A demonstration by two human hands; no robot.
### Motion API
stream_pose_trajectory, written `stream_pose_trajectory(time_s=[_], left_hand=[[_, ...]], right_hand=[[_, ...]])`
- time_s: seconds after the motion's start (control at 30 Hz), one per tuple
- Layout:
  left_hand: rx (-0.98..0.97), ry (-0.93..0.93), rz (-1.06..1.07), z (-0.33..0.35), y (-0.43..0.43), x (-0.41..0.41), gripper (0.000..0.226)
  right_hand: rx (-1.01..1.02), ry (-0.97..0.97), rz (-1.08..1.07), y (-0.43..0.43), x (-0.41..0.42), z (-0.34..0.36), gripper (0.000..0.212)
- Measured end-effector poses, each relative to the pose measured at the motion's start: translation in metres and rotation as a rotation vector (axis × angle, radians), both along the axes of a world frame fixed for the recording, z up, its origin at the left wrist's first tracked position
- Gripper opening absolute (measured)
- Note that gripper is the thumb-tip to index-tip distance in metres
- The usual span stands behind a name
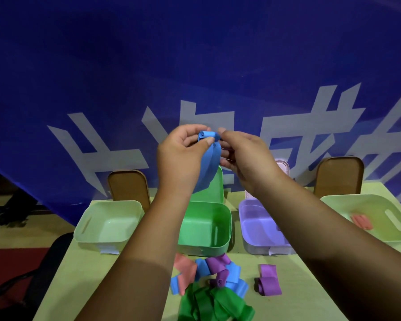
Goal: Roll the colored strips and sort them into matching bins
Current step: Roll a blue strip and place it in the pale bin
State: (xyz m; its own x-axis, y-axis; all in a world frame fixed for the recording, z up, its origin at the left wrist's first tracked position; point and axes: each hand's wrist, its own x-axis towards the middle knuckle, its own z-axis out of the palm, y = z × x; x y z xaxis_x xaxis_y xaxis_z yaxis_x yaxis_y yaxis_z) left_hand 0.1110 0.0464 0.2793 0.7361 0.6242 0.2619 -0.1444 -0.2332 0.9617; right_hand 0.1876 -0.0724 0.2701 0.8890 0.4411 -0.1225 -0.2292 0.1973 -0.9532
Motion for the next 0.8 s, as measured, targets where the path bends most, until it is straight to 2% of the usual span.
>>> stream_pose_trajectory(time_s=[0.23,0.4,0.57,0.8], left_hand=[[-0.176,-0.038,-0.127,0.002,0.004,0.002,0.027],[-0.191,0.005,-0.092,-0.002,0.008,0.002,0.031],[-0.231,0.040,-0.062,-0.004,0.011,0.005,0.026],[-0.205,0.057,-0.067,0.000,0.015,0.005,0.019]], right_hand=[[0.040,-0.062,0.020,0.000,0.003,-0.001,0.023],[0.078,-0.106,0.010,0.002,0.008,-0.004,0.017],[0.051,-0.155,-0.034,0.001,0.010,-0.005,0.011],[0.074,-0.133,-0.014,-0.001,0.010,-0.008,0.017]])
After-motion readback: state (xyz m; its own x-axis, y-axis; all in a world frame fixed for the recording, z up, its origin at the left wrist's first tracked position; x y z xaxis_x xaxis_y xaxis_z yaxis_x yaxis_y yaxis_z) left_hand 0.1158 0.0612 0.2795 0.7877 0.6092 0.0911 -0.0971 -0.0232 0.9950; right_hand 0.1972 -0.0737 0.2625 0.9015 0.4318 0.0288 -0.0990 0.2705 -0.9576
